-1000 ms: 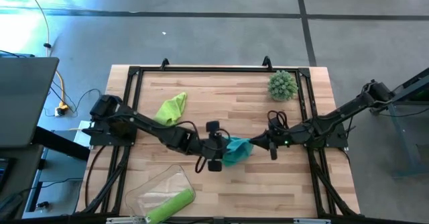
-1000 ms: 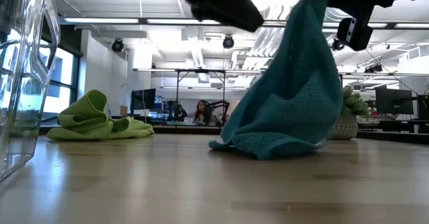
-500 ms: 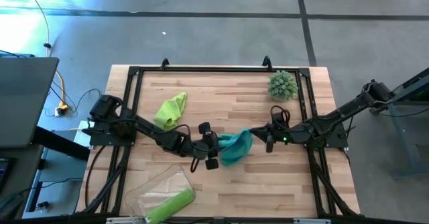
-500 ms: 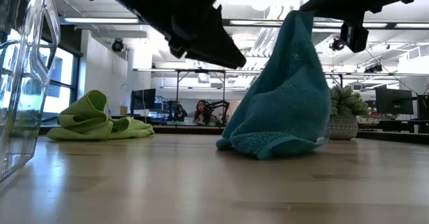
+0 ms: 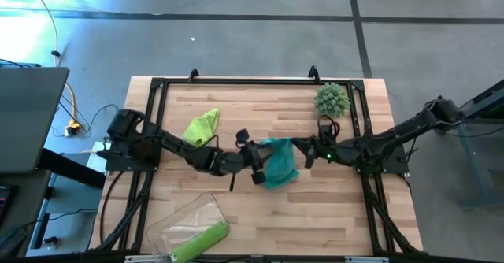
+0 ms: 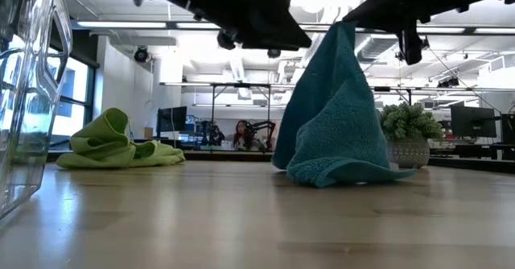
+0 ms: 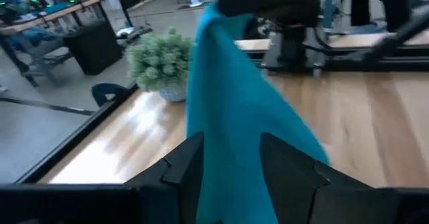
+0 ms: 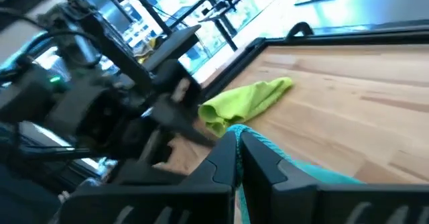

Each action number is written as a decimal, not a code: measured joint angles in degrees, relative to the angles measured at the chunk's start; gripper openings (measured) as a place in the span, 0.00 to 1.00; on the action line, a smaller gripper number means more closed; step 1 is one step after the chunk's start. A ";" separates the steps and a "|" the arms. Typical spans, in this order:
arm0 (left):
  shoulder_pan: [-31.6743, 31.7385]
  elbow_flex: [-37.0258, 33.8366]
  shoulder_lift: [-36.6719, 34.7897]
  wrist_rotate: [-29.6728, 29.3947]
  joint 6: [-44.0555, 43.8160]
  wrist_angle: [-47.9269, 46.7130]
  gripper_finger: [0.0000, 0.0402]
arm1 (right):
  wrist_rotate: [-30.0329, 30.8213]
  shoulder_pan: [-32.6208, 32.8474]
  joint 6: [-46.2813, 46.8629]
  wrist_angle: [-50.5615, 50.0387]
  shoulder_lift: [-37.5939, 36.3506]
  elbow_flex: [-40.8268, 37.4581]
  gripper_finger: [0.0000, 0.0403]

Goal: Roll microfiber towels into tight, uniform cylinder then place into a basket
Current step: Roll the blue microfiber cloth

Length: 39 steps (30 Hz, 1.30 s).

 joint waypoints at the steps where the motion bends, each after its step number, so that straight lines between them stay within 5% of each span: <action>1: 0.71 0.00 0.00 0.00 -0.17 -0.01 0.33 | -0.47 -0.23 -0.38 1.12 0.37 0.00 0.00; 8: 5.01 0.00 0.00 1.45 -1.54 -0.04 0.33 | -1.59 -0.72 -1.39 2.74 0.91 0.00 0.00; 15: 8.71 0.08 0.63 15.15 -1.56 0.31 0.33 | -1.90 -0.72 -1.58 4.30 0.91 0.00 0.00; 30: 10.37 0.07 8.38 14.93 -3.35 -0.75 0.33 | -5.99 -0.68 -2.99 7.71 0.89 0.02 0.00; 39: 9.96 0.04 10.36 13.26 -8.49 -9.48 0.33 | -6.81 -0.68 -3.42 7.92 0.89 0.02 0.00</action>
